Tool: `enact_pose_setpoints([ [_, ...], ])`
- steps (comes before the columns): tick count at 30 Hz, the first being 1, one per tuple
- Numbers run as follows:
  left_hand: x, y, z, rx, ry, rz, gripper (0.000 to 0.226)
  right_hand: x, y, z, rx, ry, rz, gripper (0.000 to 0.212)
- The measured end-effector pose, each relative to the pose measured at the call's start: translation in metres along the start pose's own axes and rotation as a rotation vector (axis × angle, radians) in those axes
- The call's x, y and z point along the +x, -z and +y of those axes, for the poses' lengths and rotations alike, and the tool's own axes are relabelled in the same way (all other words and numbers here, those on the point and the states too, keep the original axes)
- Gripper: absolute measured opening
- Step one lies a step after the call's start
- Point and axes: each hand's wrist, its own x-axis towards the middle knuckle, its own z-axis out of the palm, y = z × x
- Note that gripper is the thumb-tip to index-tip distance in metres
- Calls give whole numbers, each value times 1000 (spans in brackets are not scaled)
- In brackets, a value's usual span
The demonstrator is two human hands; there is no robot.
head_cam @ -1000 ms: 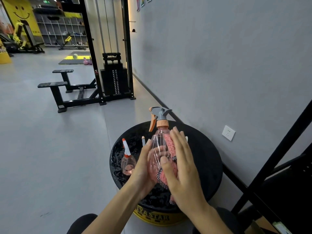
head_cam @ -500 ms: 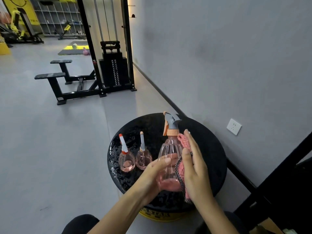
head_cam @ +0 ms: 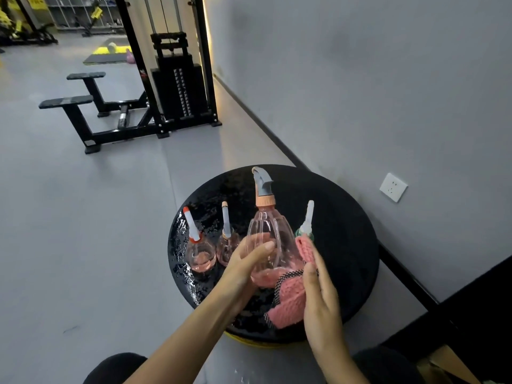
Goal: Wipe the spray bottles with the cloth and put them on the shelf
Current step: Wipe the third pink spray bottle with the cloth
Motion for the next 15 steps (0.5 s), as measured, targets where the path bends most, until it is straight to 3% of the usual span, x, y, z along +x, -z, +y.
enact_pose_setpoints([
  [2,10,6,-7,38,26,26,51,11,8,6,51,-41,60,39],
  [6,28,18,-25,57,59,41,79,37,25,24,143,-132,122,43],
  [11,55,29,-48,109,71,135,73,51,37,51,314,-226,133,38],
  [15,78,44,-69,184,141,161,76,64,45,64,650,-472,168,43],
])
